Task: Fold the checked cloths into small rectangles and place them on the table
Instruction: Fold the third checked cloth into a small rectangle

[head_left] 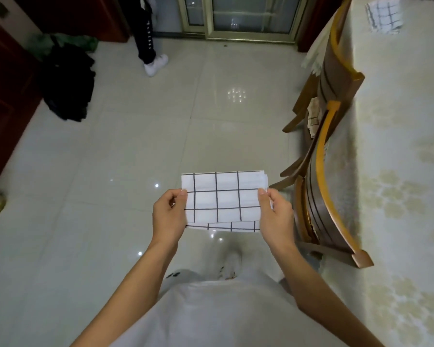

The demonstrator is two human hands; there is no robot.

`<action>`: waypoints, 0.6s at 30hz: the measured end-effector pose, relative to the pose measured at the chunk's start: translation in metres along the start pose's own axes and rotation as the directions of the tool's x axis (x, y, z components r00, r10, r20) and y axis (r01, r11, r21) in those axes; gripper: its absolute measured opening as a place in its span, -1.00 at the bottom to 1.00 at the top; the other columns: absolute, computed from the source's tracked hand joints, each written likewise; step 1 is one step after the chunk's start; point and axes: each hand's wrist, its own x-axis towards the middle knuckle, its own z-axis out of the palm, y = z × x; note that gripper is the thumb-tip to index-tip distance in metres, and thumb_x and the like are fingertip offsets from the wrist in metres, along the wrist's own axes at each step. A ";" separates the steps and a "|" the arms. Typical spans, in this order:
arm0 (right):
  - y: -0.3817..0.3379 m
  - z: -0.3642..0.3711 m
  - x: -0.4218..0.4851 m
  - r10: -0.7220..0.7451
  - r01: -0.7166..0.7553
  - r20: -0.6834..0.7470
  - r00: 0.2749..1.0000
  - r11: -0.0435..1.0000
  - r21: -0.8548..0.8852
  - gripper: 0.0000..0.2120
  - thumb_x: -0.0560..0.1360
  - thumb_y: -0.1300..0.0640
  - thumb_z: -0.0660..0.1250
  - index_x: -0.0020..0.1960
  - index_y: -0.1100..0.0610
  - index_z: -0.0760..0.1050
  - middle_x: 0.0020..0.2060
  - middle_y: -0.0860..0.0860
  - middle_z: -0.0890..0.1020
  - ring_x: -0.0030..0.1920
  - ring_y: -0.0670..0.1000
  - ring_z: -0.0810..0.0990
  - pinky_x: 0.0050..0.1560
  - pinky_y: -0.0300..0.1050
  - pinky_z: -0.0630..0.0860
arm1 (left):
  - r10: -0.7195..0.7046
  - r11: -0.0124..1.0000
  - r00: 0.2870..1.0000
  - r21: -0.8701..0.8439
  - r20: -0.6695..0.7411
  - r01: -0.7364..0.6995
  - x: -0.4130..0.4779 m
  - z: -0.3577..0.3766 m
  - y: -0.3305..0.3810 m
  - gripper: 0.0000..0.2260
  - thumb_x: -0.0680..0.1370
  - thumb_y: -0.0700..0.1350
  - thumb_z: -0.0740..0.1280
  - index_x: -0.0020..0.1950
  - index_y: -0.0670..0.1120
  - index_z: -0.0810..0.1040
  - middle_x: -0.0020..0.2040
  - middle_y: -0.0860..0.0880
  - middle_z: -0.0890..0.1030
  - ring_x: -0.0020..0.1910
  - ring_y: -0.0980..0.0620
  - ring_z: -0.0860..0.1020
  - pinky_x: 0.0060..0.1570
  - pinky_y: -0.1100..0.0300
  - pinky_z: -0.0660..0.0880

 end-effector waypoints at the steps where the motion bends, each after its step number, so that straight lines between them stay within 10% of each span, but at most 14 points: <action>1: -0.006 -0.002 0.011 0.003 -0.003 -0.010 1.000 1.000 0.004 -0.67 0.66 -0.03 0.19 -0.17 0.15 0.47 -0.37 -0.02 0.45 -0.33 -0.07 0.38 -0.26 -0.15 0.38 | 0.009 1.000 1.000 0.002 0.008 -0.009 0.008 0.005 0.009 -0.81 0.64 -0.06 0.27 -0.05 -0.12 0.60 -0.23 -0.05 0.53 -0.30 0.05 0.42 -0.46 0.32 0.39; 18: -0.065 0.040 0.215 -0.004 -0.001 -0.173 0.985 0.999 -0.032 -0.64 0.65 0.12 0.21 -0.32 0.07 0.29 -0.45 -0.07 0.32 -0.41 -0.13 0.28 -0.36 -0.29 0.25 | 0.062 0.995 0.986 0.073 0.152 -0.073 0.214 0.090 0.119 -0.83 0.64 -0.05 0.27 -0.06 -0.05 0.61 -0.16 -0.04 0.63 -0.22 0.07 0.54 -0.24 0.17 0.50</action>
